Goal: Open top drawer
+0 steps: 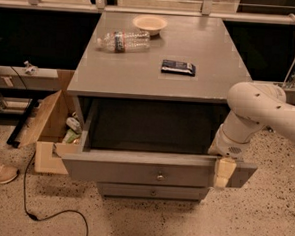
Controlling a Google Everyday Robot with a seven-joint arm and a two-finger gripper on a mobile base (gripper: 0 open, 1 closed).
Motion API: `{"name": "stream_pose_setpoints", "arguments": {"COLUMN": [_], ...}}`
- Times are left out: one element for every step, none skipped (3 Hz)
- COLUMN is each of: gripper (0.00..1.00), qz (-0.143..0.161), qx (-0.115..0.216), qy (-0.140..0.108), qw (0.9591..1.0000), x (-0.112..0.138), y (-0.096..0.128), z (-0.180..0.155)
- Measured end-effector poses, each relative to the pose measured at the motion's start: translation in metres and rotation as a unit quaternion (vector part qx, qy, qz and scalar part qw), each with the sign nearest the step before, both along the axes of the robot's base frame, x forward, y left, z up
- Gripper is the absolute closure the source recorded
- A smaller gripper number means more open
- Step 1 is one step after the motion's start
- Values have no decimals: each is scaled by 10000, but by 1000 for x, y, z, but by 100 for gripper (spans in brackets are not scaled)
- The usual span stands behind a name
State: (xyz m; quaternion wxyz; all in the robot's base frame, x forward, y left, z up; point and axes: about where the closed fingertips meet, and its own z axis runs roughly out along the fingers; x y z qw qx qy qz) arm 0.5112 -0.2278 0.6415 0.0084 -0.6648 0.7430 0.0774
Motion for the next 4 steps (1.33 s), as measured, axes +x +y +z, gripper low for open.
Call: {"name": "stream_pose_setpoints", "arguments": {"gripper": [0,18,49,72], "qz": [-69,-218,-458,-608], "qx": [-23,-77,-179,-200], "qy": [73,117,64,8], "qw": [9999,9997,9988,9979], "x": [-15,-34,-61,-76], "y": [-8,-21,-38,-47], "z": [-3,-2,9,15]}}
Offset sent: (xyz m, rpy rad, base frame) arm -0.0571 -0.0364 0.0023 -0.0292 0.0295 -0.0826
